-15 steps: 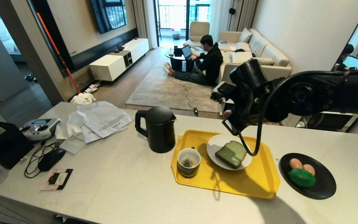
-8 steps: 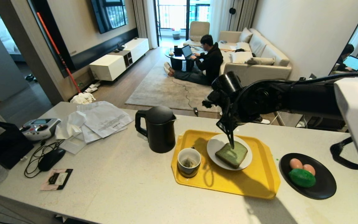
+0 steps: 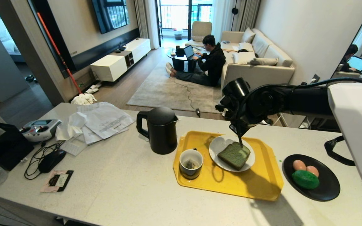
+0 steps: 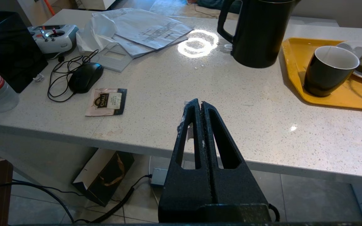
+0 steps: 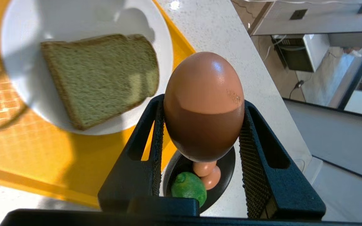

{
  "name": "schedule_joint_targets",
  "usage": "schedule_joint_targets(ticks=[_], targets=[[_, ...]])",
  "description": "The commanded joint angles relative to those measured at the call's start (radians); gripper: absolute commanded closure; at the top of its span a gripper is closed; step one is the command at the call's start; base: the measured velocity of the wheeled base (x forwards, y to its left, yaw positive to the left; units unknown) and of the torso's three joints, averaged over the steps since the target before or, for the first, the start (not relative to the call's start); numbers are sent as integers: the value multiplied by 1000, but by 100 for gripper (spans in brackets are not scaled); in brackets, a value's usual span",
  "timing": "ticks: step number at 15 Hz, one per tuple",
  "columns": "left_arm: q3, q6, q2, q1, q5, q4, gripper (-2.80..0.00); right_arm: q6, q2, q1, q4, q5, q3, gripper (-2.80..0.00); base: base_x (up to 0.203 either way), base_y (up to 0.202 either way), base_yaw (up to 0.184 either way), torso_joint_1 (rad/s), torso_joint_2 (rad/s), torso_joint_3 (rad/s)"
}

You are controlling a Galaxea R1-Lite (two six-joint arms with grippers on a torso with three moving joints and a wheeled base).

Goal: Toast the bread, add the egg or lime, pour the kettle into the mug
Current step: Put the egg in the bowl

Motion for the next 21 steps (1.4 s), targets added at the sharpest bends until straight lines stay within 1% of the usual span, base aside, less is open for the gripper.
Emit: schedule_joint_targets(ticks=[1,19,21], targets=[[0,1,-1,0,0,-1,0,-1,1,-23,2,-3,0,0,0,0,0,0,0,0],[0,1,-1,1,0,-1,0,-3,41,-28,-5,2,0,0,0,0,0,0,0,0],[0,1,-1,1,0,-1,0,-17,47,-28,-5,2,0,0,0,0,0,0,0,0]])
